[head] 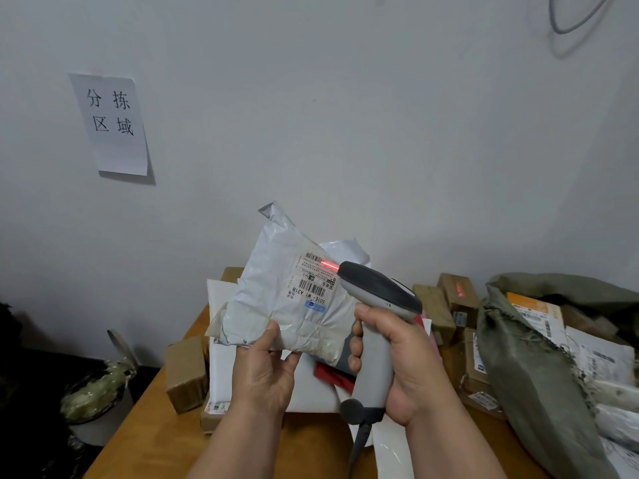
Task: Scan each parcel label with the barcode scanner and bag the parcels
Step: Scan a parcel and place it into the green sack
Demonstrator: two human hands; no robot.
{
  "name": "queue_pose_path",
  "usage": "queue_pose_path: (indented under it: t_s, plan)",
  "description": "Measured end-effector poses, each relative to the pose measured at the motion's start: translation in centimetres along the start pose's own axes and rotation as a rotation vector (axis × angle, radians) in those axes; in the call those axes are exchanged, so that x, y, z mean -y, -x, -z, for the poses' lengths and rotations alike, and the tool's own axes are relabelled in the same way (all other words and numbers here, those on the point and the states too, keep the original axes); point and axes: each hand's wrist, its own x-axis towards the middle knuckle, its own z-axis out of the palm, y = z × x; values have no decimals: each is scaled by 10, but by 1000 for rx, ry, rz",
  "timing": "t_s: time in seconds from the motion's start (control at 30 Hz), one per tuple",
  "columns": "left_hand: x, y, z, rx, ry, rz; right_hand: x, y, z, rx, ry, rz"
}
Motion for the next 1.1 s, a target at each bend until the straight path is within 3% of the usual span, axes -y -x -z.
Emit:
queue_pose_path:
  t_s: [1.1]
  plan:
    - [15, 12, -2, 33, -85, 8, 2, 16, 17, -1, 18, 68]
